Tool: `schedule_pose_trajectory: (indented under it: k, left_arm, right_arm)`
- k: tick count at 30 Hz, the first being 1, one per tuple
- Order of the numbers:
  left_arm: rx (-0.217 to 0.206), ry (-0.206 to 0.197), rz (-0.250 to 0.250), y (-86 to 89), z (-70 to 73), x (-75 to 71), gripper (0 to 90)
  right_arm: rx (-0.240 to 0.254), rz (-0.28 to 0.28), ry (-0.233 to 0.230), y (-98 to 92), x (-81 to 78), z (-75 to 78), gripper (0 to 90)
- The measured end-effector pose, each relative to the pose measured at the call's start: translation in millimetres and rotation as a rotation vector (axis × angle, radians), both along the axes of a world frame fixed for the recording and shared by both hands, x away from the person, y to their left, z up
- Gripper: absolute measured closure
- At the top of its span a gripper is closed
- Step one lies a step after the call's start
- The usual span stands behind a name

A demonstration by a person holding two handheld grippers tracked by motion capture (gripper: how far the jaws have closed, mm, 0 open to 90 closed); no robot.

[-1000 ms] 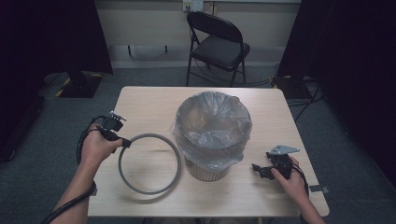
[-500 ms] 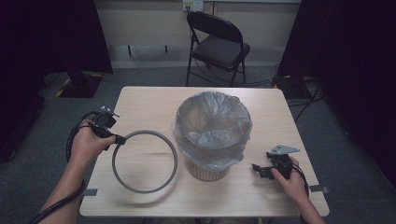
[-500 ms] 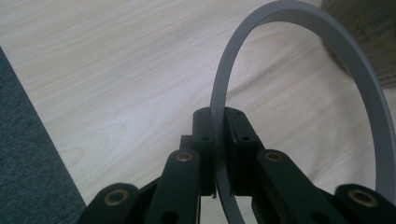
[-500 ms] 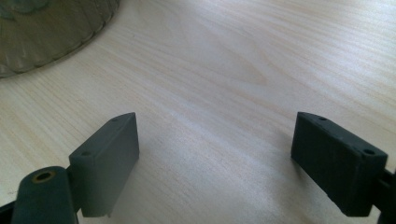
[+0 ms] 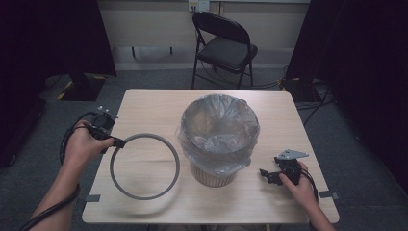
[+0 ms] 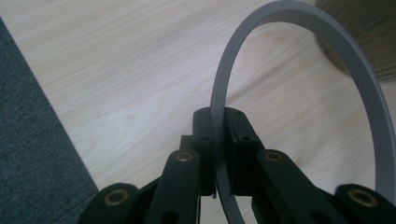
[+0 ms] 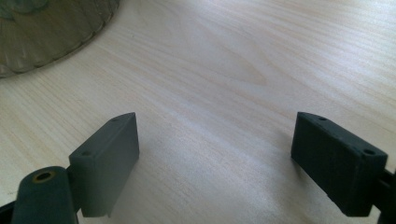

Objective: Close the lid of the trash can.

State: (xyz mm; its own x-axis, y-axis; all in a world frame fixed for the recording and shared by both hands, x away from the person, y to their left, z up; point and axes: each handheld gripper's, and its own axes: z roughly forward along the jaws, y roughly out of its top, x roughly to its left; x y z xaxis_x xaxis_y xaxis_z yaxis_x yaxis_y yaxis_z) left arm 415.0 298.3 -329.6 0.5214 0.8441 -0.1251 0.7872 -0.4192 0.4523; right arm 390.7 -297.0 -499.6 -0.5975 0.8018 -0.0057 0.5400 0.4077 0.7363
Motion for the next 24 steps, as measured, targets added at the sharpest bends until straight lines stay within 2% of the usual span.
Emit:
schedule_pose_trajectory:
  k: [3, 7, 11, 18, 20, 21, 24]
  left_arm:
    - [-0.015, -0.013, 0.010, 9.3, 17.6, -3.1, 83.9]
    - [-0.011, -0.027, 0.015, 19.7, 43.4, -6.6, 83.9]
    - [-0.008, -0.058, 0.022, 26.3, 65.2, -10.2, 83.9]
    - [-0.013, -0.057, 0.017, 28.5, 91.5, -11.3, 83.9]
    - [-0.014, -0.056, -0.007, 29.1, 100.4, -10.7, 83.9]
    - [-0.016, -0.058, -0.003, 28.9, 105.4, -10.8, 83.9]
    - [-0.048, -0.070, -0.016, 29.2, 125.0, -10.6, 83.9]
  right_arm:
    - [0.000, 0.000, -0.001, 0.0, 0.0, 0.0, 14.4]
    - [0.000, 0.000, 0.000, 0.0, 0.1, 0.0, 14.5]
    - [0.000, 0.001, 0.001, -0.1, 0.1, 0.1, 14.4]
    - [0.000, 0.001, 0.001, -0.1, 0.1, 0.1, 14.4]
    - [-0.001, 0.001, 0.001, -0.1, 0.1, 0.1, 14.5]
    - [0.000, 0.001, 0.001, -0.1, 0.1, 0.1, 14.4]
    - [0.000, 0.001, 0.001, -0.1, 0.1, 0.1, 14.4]
